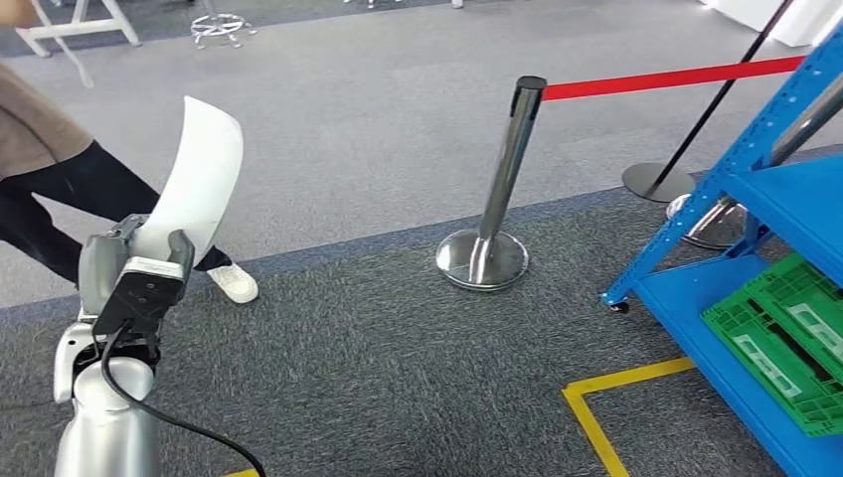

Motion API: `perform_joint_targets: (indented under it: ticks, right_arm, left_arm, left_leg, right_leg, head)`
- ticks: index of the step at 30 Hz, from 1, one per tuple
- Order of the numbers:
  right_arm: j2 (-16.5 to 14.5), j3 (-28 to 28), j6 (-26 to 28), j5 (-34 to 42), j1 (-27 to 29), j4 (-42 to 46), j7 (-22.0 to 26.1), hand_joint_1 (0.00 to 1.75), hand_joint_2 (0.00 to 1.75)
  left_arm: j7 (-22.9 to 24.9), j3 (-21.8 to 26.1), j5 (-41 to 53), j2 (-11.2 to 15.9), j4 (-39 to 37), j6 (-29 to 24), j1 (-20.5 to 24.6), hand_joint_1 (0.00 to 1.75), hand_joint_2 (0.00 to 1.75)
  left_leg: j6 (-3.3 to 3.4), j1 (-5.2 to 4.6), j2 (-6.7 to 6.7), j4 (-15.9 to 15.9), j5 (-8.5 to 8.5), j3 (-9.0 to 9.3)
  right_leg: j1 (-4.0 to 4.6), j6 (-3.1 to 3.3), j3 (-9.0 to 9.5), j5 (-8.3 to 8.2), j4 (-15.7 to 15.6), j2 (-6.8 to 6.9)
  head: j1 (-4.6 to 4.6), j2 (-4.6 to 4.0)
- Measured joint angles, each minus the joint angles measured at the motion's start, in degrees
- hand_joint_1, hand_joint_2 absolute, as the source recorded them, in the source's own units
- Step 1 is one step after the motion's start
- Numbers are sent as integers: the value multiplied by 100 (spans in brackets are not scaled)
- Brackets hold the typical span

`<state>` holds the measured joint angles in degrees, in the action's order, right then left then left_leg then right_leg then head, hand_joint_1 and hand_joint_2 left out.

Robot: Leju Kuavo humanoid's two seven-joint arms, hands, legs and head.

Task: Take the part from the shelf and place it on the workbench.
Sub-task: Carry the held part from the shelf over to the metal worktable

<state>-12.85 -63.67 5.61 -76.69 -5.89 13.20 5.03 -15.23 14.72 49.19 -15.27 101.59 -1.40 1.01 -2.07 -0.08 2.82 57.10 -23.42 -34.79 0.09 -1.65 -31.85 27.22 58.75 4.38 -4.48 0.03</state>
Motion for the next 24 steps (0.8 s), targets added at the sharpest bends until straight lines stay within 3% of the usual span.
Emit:
perform_joint_targets:
  ticks: [2,4,6,7,8,9,11,13,15,17,19,21,23,24]
  right_arm:
    - [-1,0,0,1,-7,0,1,0,175]
    - [-2,0,-1,0,-14,0,1,0,175]
    - [-2,0,0,4,-7,0,2,0,175]
    - [-2,0,-1,8,-7,0,7,0,175]
    - [-2,0,-1,12,-12,0,9,0,175]
    - [-2,0,-1,15,-19,0,11,0,175]
    - [-2,0,-1,8,-21,0,3,0,175]
    - [-2,0,-1,-7,-2,0,-16,0,175]
    - [-2,0,1,-23,4,0,-32,0,175]
    - [-3,0,1,-34,1,0,-39,0,175]
    - [-5,0,1,-39,-3,0,-42,0,175]
    - [-7,0,1,-42,4,0,-42,0,175]
    - [-5,-1,4,-44,18,1,-49,0,175]
    - [-5,-1,7,-48,20,2,-53,0,175]
  left_arm:
    - [-2,7,1,-2,1,-2,-6,175,175]
    - [-4,8,1,-5,5,-5,-9,175,175]
    - [-9,4,1,-7,9,-6,-9,175,175]
    - [-10,3,1,-7,9,-4,-10,175,175]
    - [-11,5,1,-7,9,-3,-10,175,175]
    - [-11,7,-1,-7,9,-2,-10,175,175]
    - [-11,10,-4,-7,9,1,-11,175,175]
    - [-12,13,-5,-7,9,1,-11,175,175]
    - [-13,17,-5,-4,9,1,-14,175,175]
    - [-13,27,-6,3,10,1,-24,175,175]
    - [-13,35,-7,9,12,-1,-35,175,175]
    - [-14,38,-8,10,13,-1,-39,175,175]
    - [-15,44,-8,10,13,1,-45,175,175]
    - [-14,48,-8,10,13,0,-52,175,175]
  left_leg:
    - [75,-1,-110,-33,4,-8]
    - [145,16,-211,-53,18,-1]
    - [190,24,-308,-56,22,3]
    - [201,22,-360,-55,21,3]
    - [204,20,-417,-53,20,4]
    - [206,19,-477,-51,19,8]
    - [198,23,-612,-46,17,25]
    - [160,20,-745,-27,13,26]
    - [91,25,-844,-19,31,-5]
    - [20,47,-899,-39,61,-28]
    - [-37,42,-727,99,-46,-104]
    - [-78,29,-464,692,-382,-394]
    - [-103,35,-382,1437,-676,-766]
    - [-108,37,-373,1597,-685,-845]
  right_leg:
    - [-9,-60,25,24,-13,66]
    - [-28,-110,-62,187,211,-87]
    - [-33,-129,-398,537,913,-327]
    - [-31,-130,-603,691,1312,-384]
    - [-28,-130,-756,758,1585,-407]
    - [-27,-126,-814,712,1651,-415]
    - [-41,-111,-602,333,1124,-470]
    - [-76,-98,-248,3,363,-682]
    - [-83,-74,-107,-64,65,-810]
    - [-66,-11,-101,-89,45,-732]
    - [-68,69,-86,-119,13,-632]
    - [-62,117,-83,-126,-6,-518]
    - [-50,131,-91,-120,-6,-385]
    - [-46,133,-92,-117,-6,-318]
  head:
    - [9,-1]
    - [20,-1]
    - [37,-1]
    - [41,-1]
    - [40,-1]
    - [40,-1]
    - [41,-1]
    - [40,-1]
    - [35,-1]
    - [34,-1]
    - [13,-1]
    - [-11,-1]
    - [-14,-1]
    - [-14,-1]
